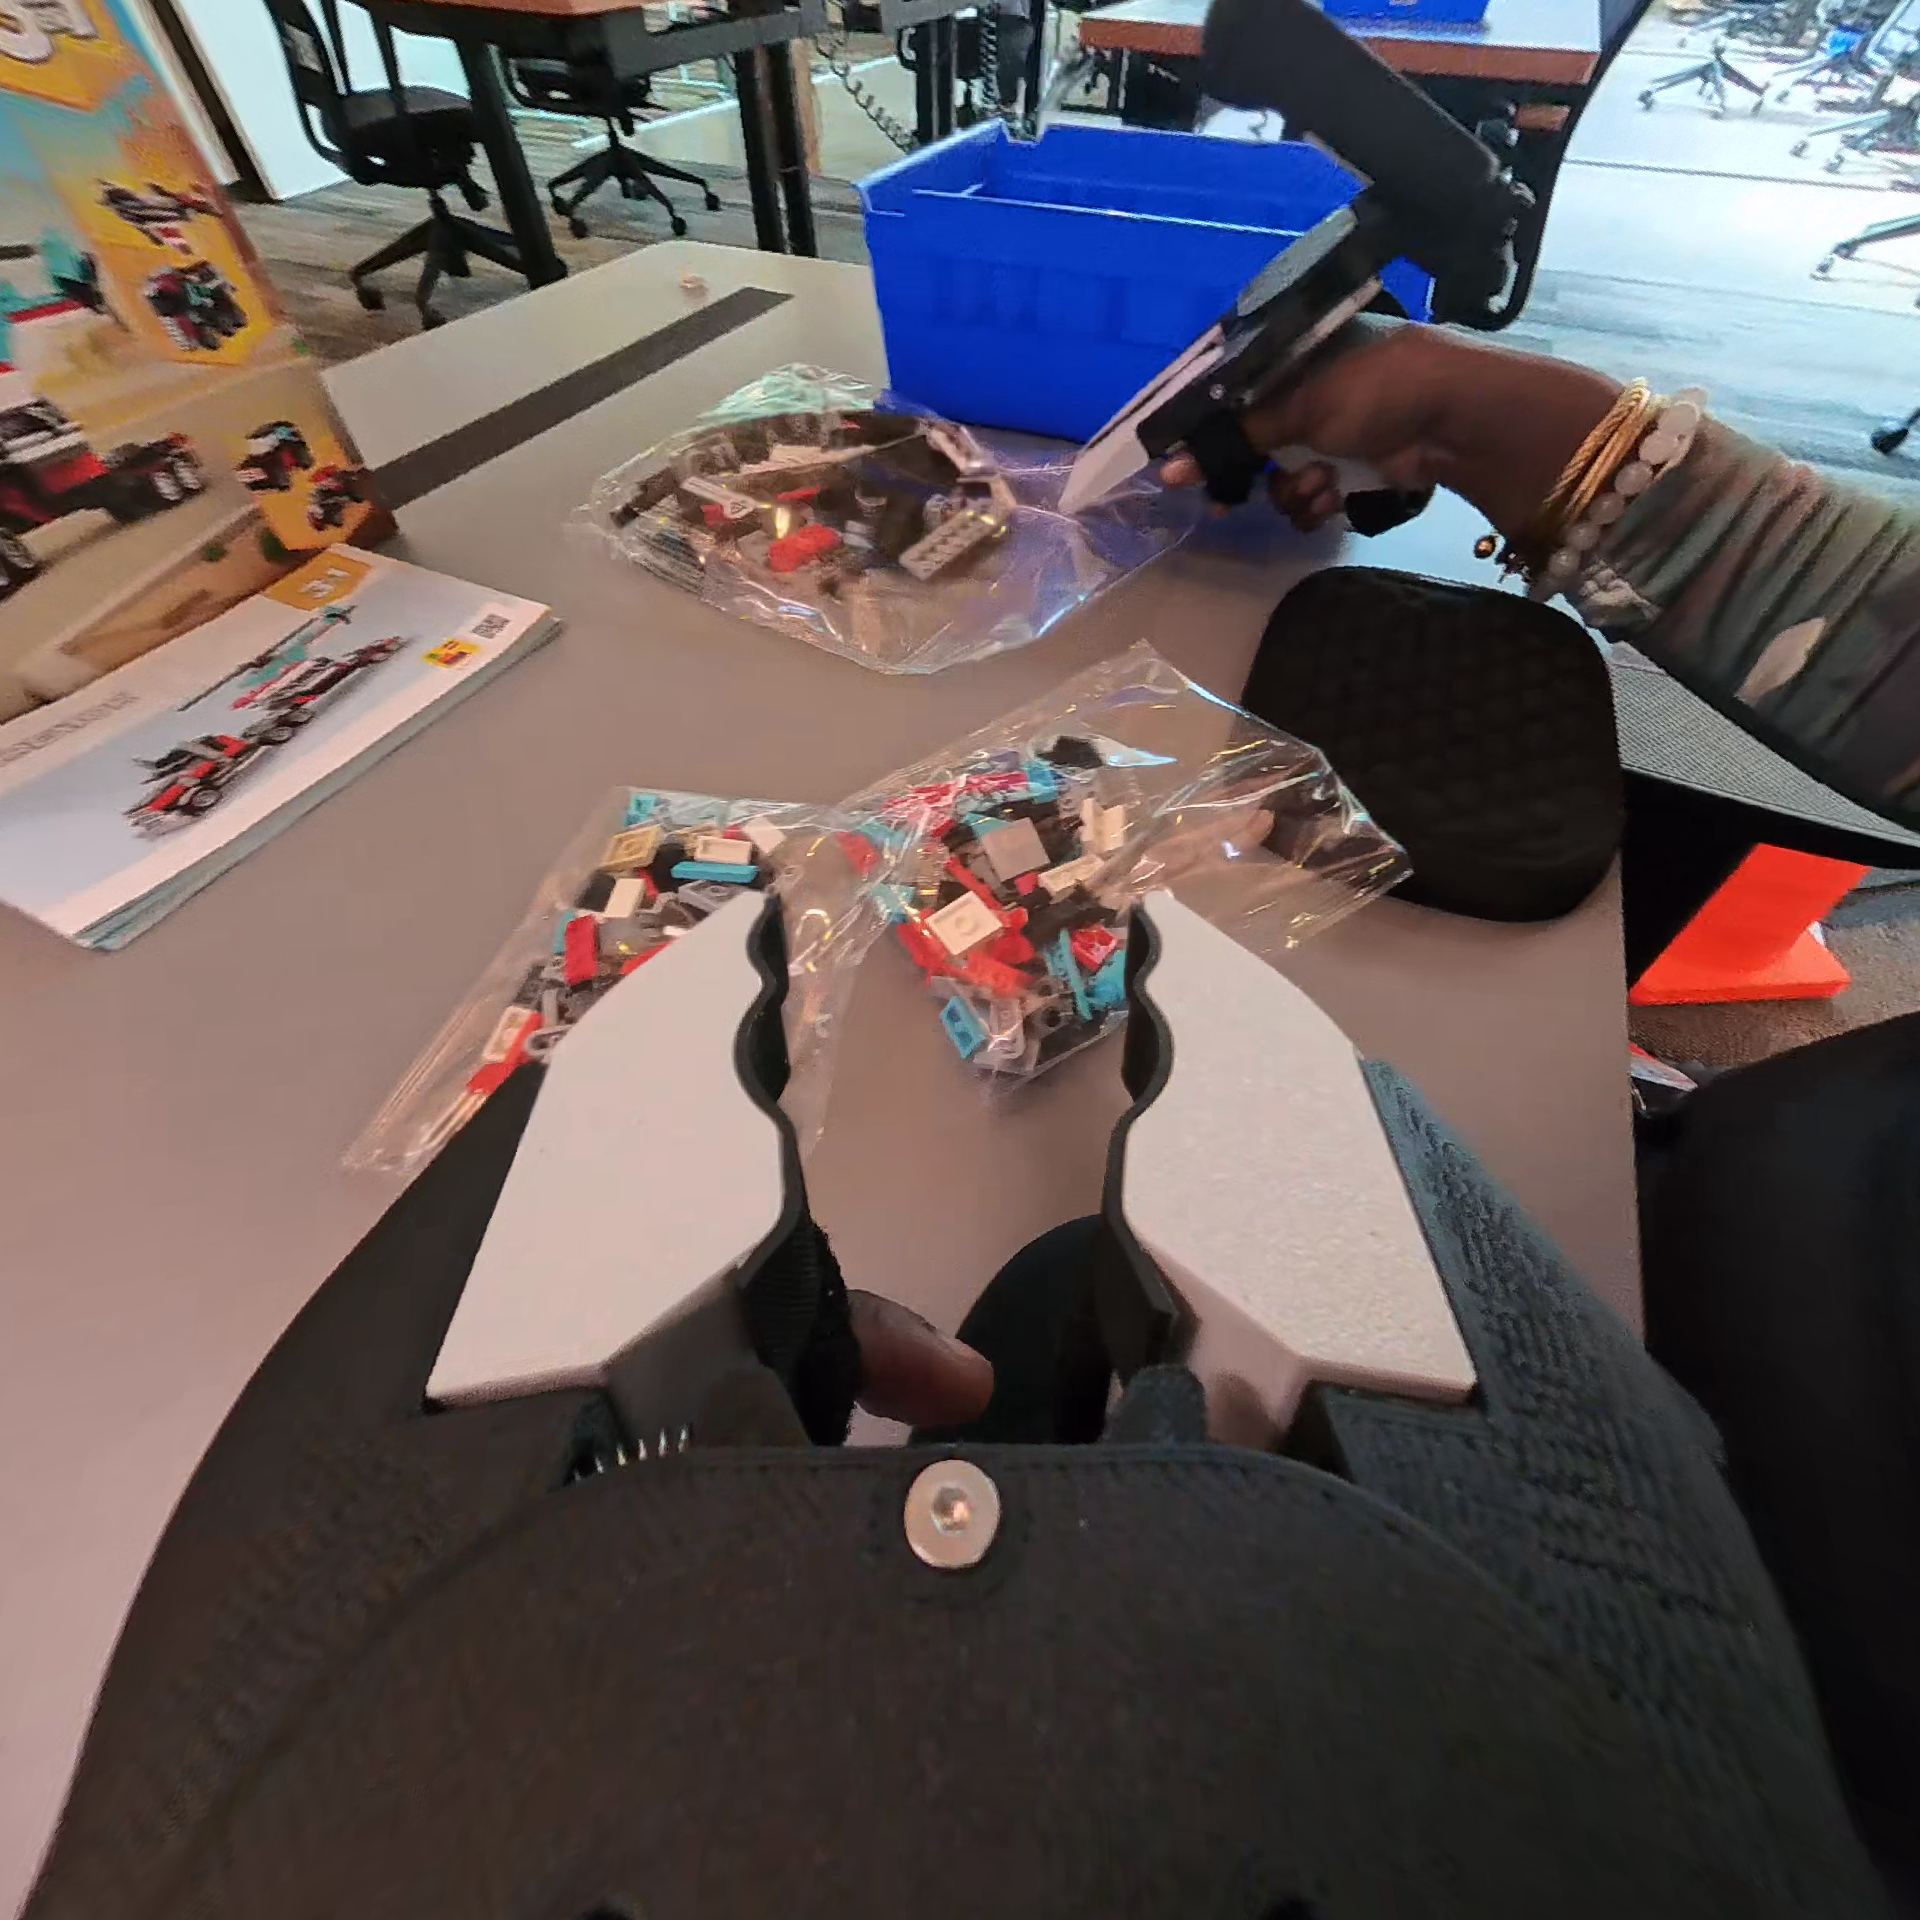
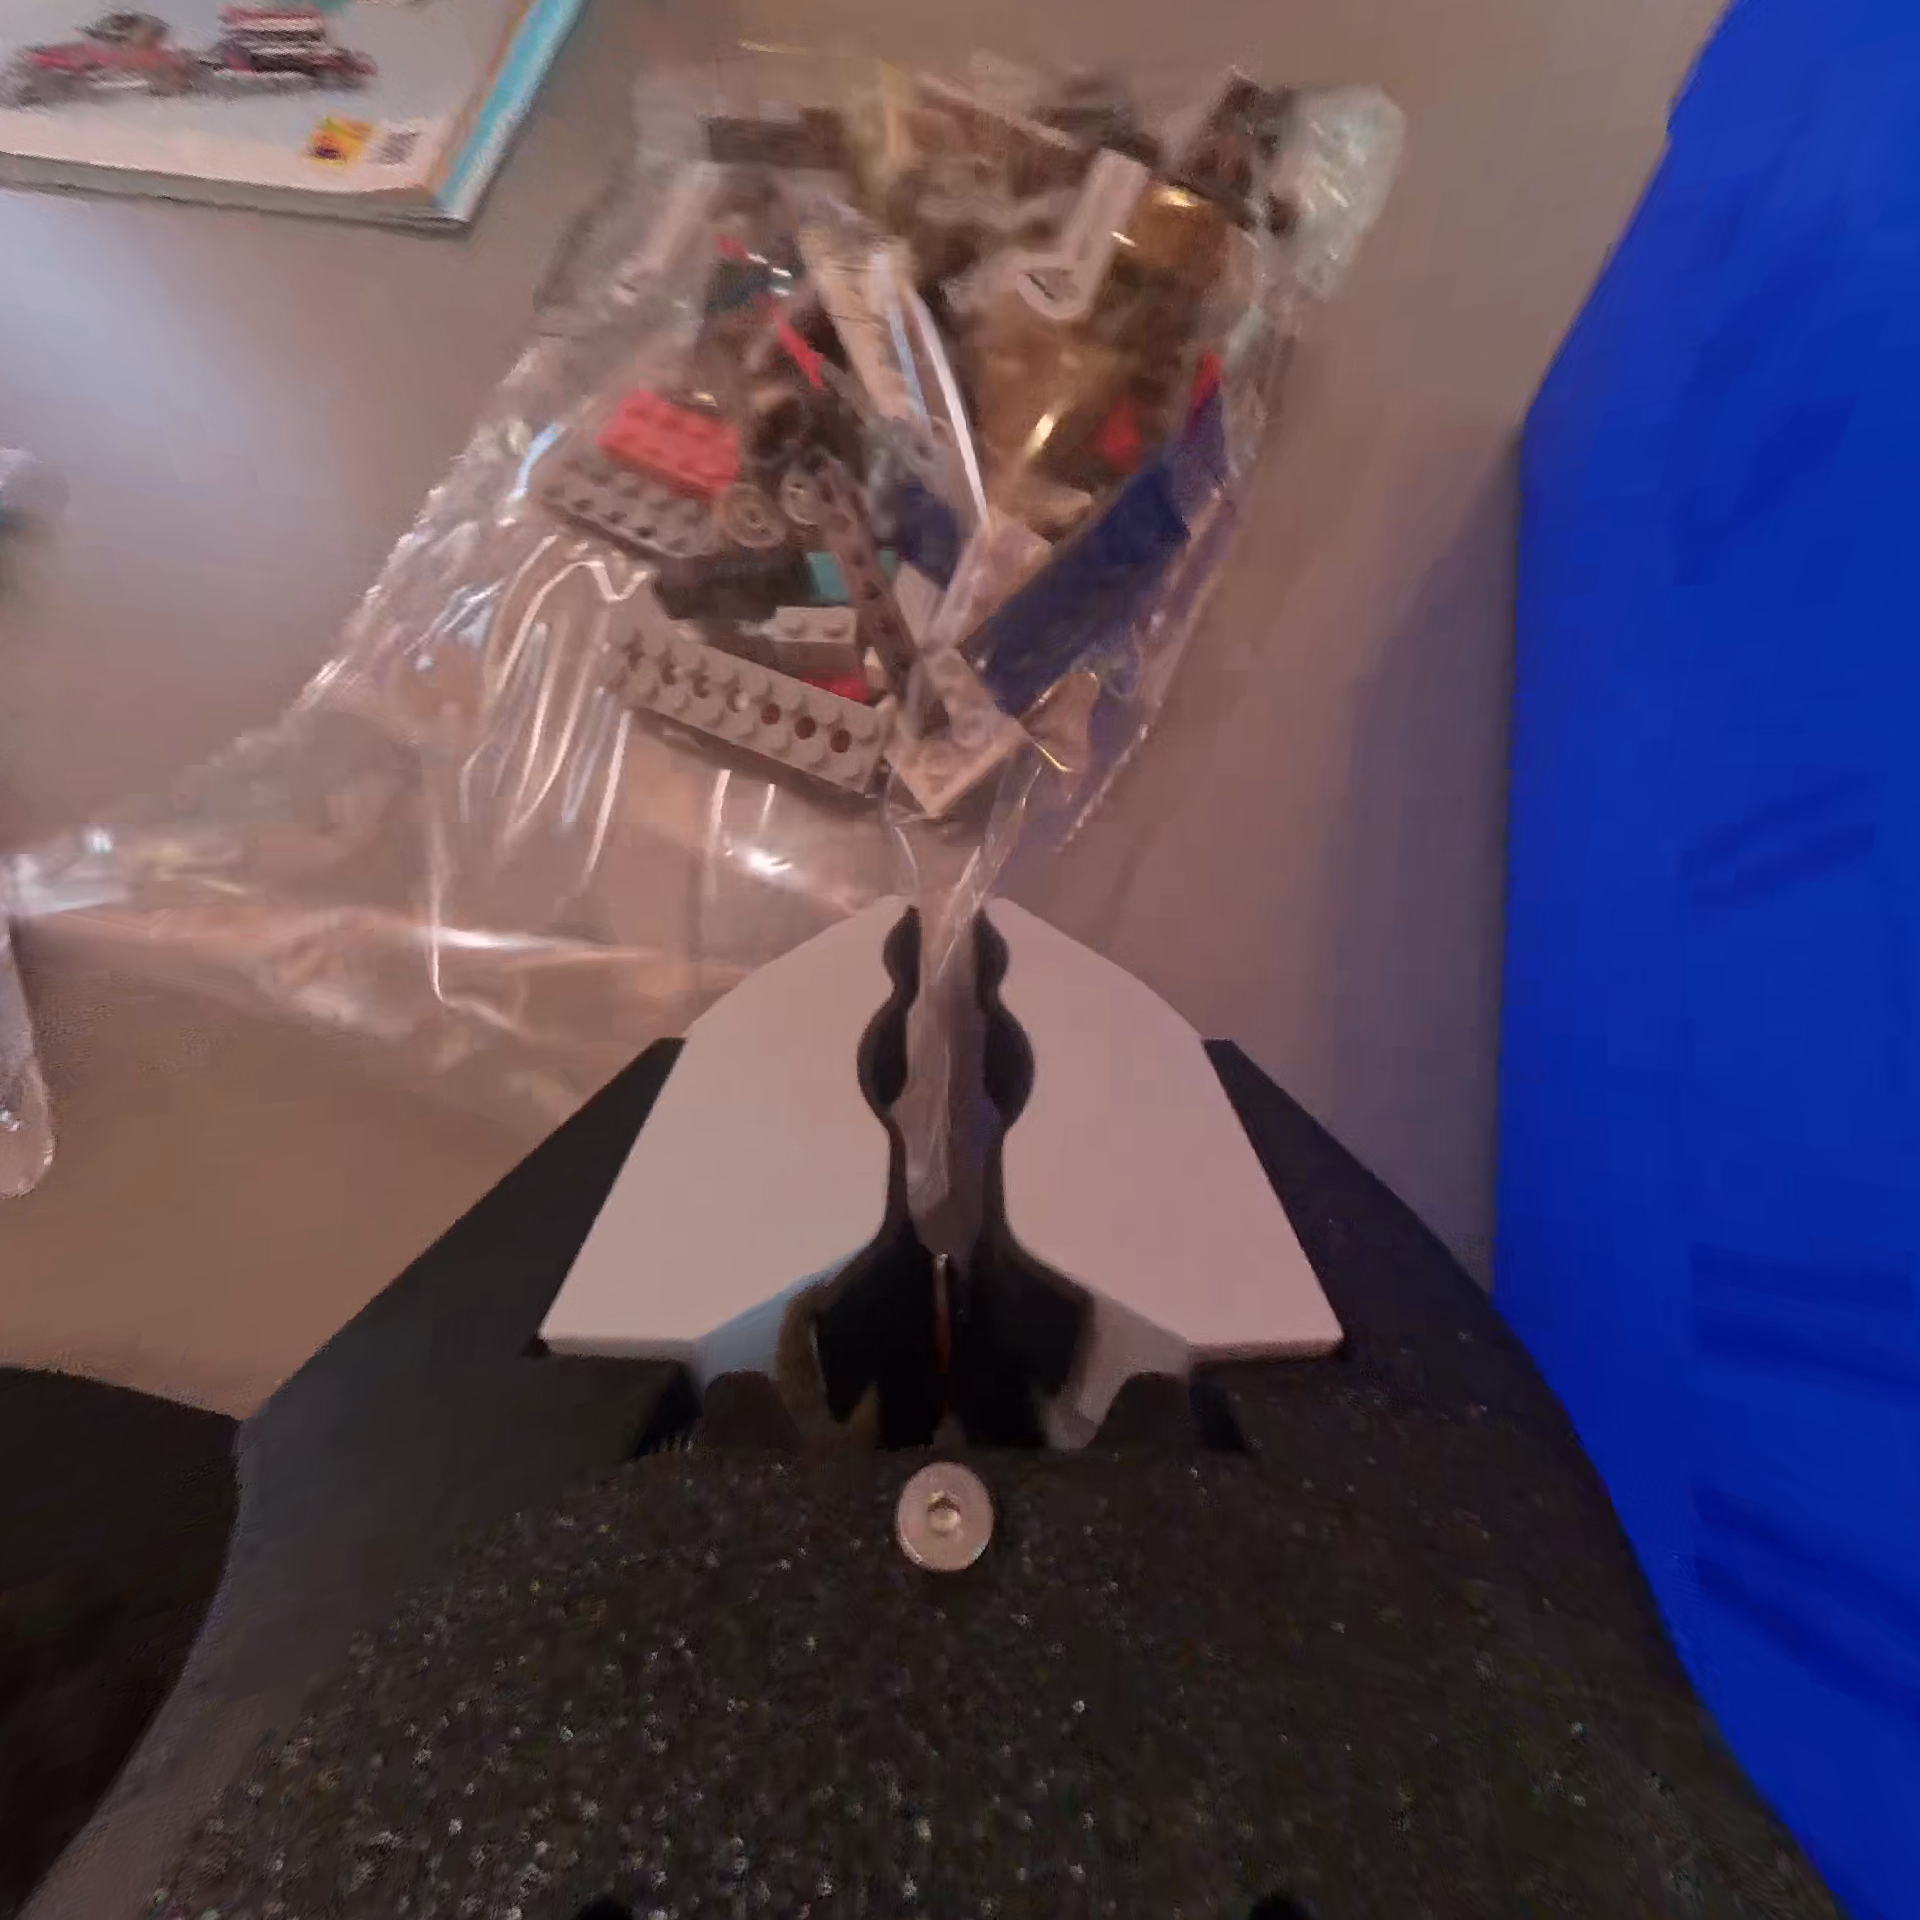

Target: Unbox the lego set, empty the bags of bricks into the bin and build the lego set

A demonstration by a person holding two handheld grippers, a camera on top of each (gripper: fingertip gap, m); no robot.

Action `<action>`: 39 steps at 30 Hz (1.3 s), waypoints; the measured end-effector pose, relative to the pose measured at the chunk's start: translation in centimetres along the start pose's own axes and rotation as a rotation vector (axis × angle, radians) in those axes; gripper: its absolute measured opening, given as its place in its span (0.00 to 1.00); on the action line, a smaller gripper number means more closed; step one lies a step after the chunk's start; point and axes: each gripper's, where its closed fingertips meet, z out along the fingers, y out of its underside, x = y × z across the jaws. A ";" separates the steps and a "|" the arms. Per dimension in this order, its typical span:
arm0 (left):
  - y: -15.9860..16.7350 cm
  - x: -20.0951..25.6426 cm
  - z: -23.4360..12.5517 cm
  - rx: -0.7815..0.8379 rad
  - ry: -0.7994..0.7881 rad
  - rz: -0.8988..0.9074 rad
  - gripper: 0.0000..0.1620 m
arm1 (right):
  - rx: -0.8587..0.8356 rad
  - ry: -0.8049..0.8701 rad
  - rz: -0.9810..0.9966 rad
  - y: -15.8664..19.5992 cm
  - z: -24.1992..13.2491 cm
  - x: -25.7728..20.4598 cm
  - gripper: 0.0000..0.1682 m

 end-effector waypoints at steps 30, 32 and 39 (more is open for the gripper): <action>-12.8 0.1 -1.6 0.235 -0.119 0.463 0.36 | 0.956 -0.158 -1.725 -14.2 -17.7 -26.3 0.03; -14.7 1.1 -1.1 0.240 -0.057 0.593 0.36 | 1.001 -0.197 -1.769 -14.0 -18.3 -27.6 0.03; -15.5 2.4 -1.1 -0.007 0.382 0.615 0.38 | 1.047 -0.157 -2.008 -13.7 -18.8 -29.1 0.03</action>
